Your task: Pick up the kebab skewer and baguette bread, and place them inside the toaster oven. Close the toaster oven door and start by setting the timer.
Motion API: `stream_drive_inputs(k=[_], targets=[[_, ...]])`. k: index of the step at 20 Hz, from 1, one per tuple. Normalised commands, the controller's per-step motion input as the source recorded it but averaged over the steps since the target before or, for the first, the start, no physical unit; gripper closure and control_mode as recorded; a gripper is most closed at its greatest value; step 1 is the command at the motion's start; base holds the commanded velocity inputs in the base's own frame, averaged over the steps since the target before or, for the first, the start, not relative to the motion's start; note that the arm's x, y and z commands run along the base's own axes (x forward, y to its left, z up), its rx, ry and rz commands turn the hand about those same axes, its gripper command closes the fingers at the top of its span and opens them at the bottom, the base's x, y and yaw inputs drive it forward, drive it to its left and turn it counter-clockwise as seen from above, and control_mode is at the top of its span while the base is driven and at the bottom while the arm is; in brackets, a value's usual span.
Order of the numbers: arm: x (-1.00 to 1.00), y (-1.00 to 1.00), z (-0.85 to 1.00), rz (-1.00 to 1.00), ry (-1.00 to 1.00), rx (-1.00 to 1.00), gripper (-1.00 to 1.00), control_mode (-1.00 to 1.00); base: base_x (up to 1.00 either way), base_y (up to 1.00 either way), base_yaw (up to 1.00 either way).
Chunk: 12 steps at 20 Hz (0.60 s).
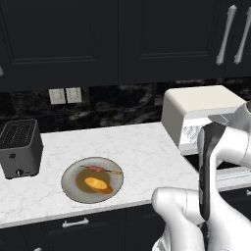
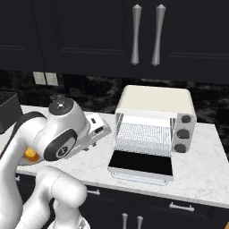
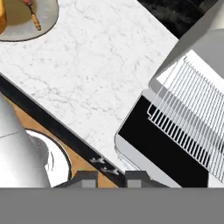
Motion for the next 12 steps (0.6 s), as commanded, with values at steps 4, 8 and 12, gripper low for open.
stream_drive_inputs(k=[4, 8, 12], targets=[[0.0, 1.0, 0.19, -0.09, 0.16, 0.0, -1.0, -1.0, 0.0, 0.0, 0.0], [0.0, 1.0, 0.0, -0.15, 0.03, 0.0, -1.0, -1.0, 0.0, 0.0, 0.0], [0.11, 1.0, -0.07, -0.16, 0.0, 0.0, -1.0, -1.0, 0.0, 0.0, 0.0]])
